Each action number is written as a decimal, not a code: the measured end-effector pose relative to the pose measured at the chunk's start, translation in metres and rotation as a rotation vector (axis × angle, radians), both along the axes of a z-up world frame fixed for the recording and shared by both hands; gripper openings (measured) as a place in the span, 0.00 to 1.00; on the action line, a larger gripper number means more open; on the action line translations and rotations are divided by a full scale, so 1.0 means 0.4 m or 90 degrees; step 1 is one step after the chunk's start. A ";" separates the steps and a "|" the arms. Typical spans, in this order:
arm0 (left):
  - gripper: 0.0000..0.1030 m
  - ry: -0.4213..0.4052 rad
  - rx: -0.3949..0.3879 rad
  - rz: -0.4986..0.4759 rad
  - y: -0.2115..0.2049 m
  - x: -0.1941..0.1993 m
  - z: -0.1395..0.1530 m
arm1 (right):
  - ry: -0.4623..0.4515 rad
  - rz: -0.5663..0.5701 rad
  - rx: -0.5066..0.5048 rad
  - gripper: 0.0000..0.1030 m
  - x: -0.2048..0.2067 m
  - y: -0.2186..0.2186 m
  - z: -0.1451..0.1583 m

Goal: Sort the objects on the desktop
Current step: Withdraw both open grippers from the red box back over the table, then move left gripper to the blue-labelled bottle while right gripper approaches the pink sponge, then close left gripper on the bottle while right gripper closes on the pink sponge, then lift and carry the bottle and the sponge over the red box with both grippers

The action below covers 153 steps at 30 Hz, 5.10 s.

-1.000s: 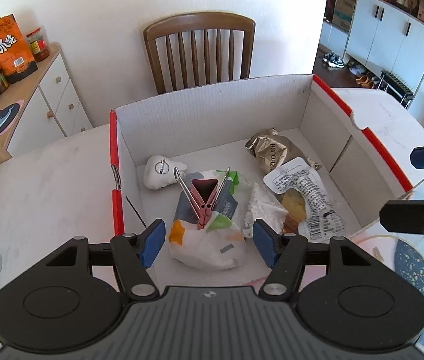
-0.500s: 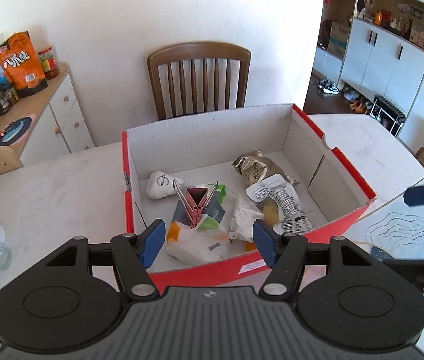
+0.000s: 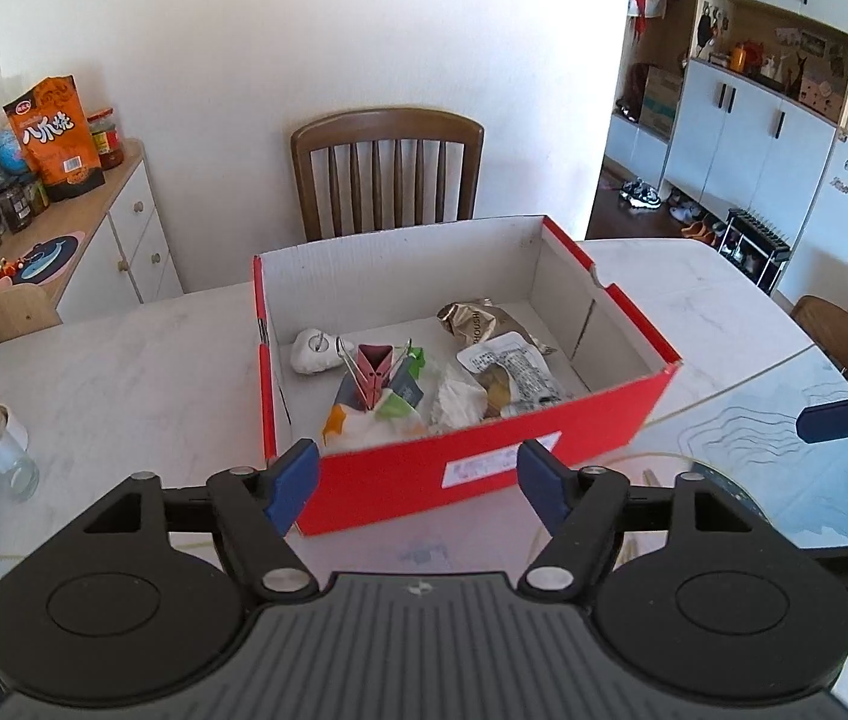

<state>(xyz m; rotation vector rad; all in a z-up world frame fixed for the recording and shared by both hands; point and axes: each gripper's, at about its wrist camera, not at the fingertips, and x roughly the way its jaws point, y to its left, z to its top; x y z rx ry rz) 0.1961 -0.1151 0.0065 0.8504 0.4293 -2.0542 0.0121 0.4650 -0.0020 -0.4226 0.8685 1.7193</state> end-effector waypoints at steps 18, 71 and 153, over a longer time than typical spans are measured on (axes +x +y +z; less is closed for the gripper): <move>0.99 -0.018 0.035 -0.009 0.209 0.078 -0.109 | -0.017 0.025 -0.049 0.94 -0.079 -0.175 -0.083; 0.99 -0.087 0.079 -0.109 0.395 0.087 -0.318 | -0.013 -0.149 -0.258 0.53 -0.399 -0.395 -0.271; 0.59 -0.032 0.115 -0.090 0.377 -0.115 -0.152 | -0.009 -0.013 -0.132 0.46 0.022 -0.279 -0.142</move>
